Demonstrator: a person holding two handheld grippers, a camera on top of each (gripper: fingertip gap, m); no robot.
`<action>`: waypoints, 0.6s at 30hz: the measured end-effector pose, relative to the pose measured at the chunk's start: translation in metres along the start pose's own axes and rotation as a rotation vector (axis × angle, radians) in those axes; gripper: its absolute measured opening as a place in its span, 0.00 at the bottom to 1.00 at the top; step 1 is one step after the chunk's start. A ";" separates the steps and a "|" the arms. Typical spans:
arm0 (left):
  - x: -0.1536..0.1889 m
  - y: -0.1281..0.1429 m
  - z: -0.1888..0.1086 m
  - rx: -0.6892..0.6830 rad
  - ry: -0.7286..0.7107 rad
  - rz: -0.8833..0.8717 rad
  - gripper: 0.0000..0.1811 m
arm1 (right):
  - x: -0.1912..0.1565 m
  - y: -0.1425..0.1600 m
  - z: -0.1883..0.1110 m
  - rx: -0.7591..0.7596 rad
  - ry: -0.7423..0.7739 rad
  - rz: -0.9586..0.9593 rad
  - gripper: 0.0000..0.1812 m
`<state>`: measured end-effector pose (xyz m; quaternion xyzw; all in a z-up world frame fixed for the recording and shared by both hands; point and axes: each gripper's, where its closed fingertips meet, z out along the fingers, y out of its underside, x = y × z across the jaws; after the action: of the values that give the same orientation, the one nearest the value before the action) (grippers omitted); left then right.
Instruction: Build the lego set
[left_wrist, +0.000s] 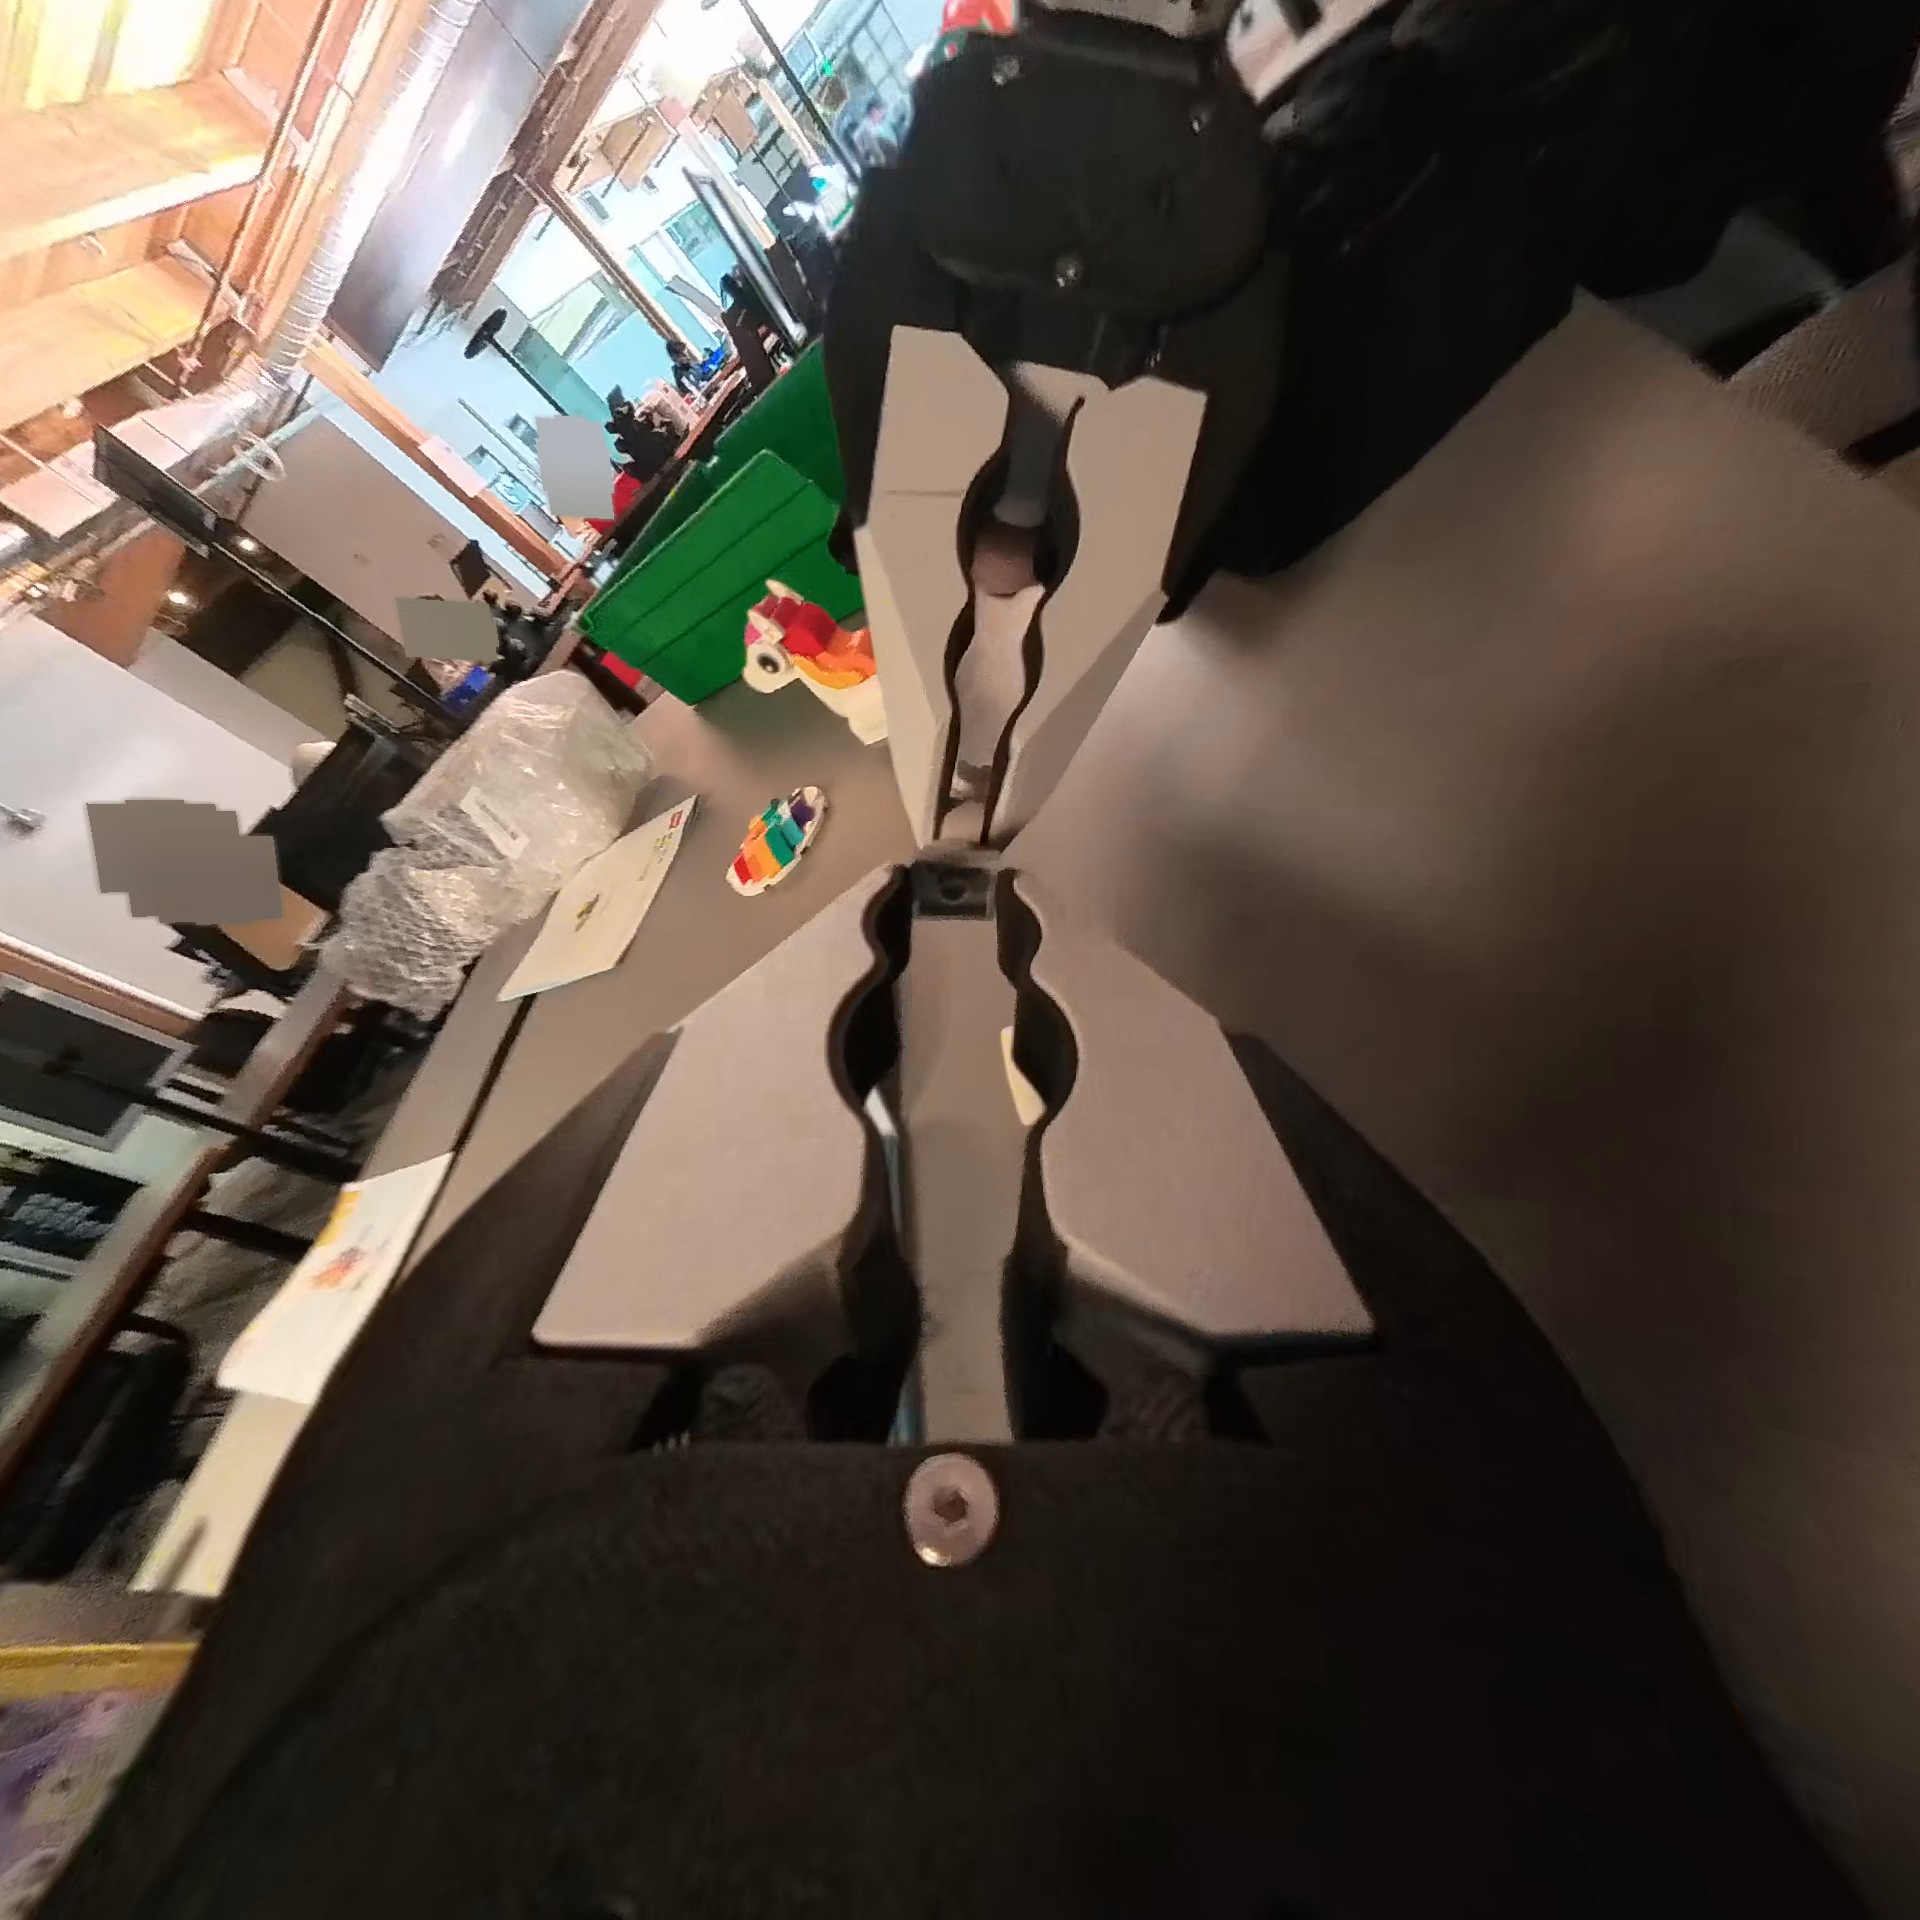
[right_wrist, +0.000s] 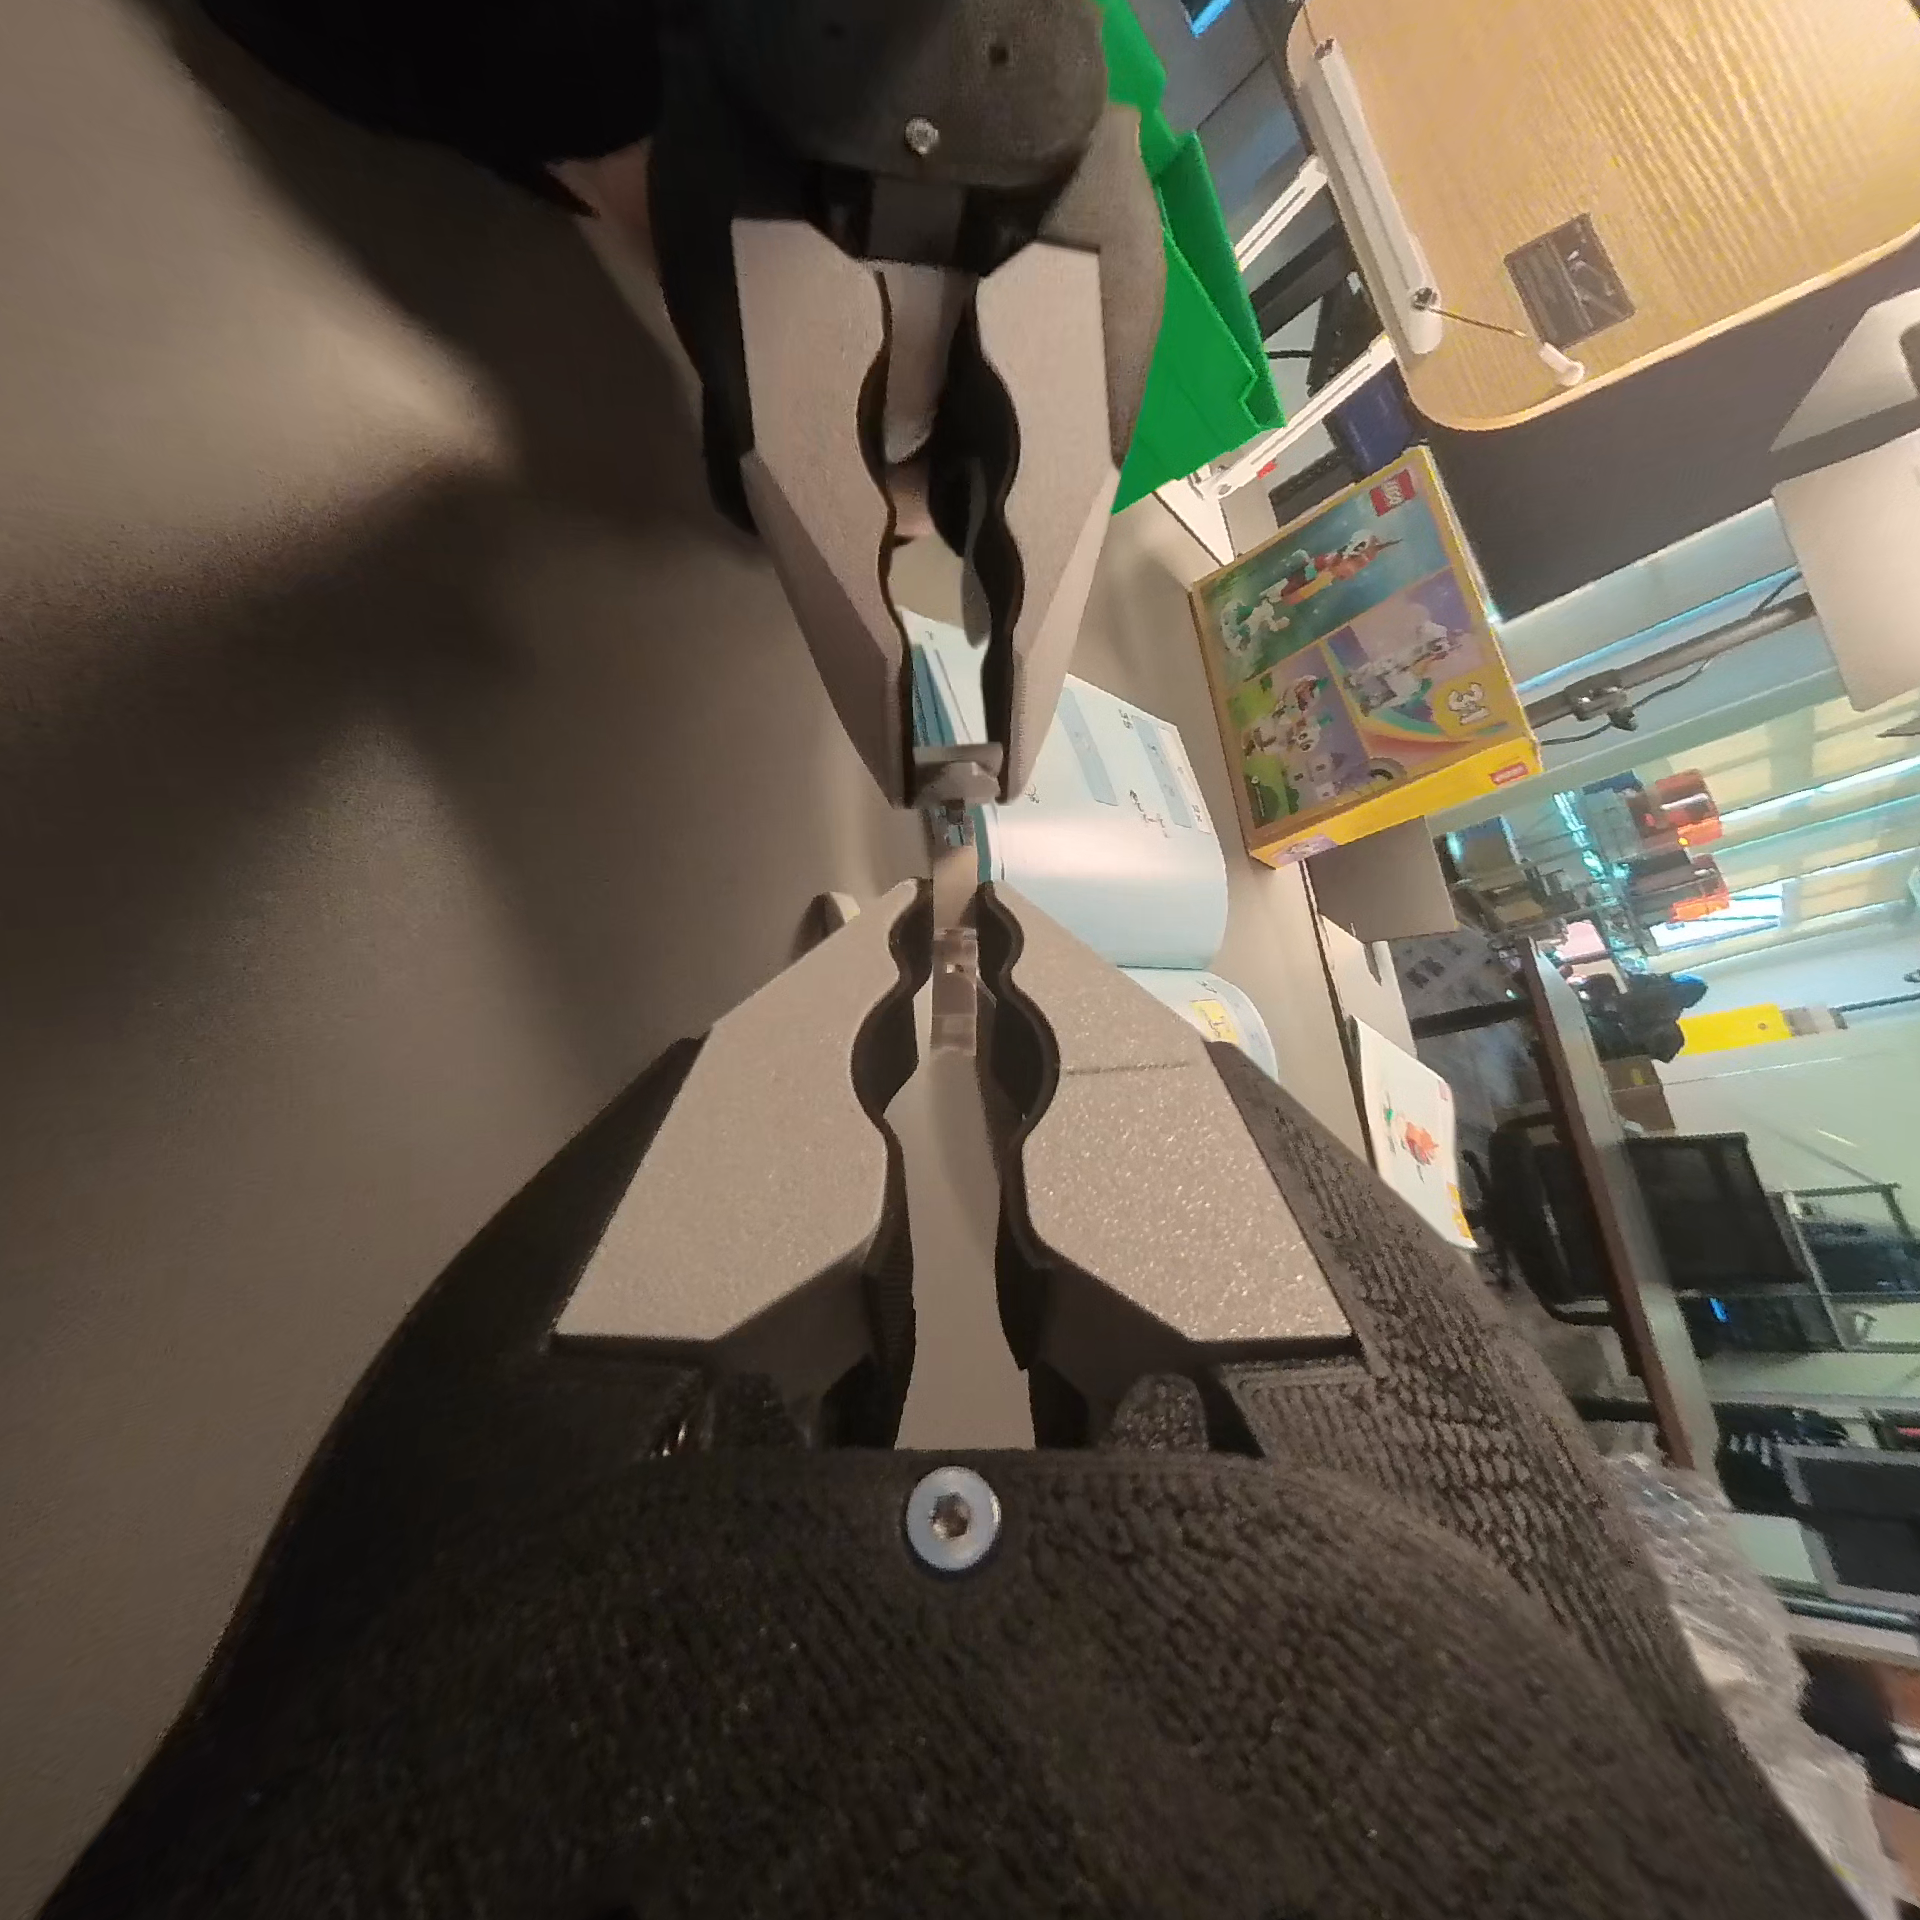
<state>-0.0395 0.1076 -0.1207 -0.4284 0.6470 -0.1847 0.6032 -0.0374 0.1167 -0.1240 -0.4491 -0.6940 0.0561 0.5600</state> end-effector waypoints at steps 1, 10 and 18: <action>0.001 0.001 0.000 -0.015 -0.008 0.033 0.09 | -0.001 0.001 0.000 -0.006 0.004 -0.015 0.03; 0.007 0.011 0.002 -0.046 0.007 0.075 0.09 | -0.008 0.007 0.008 -0.005 0.024 -0.059 0.03; 0.004 0.000 -0.004 0.049 0.030 -0.035 0.09 | -0.005 -0.004 0.005 0.103 0.026 0.035 0.03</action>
<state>-0.0429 0.1034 -0.1227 -0.4220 0.6436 -0.2172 0.6005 -0.0437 0.1131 -0.1274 -0.4322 -0.6748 0.0957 0.5904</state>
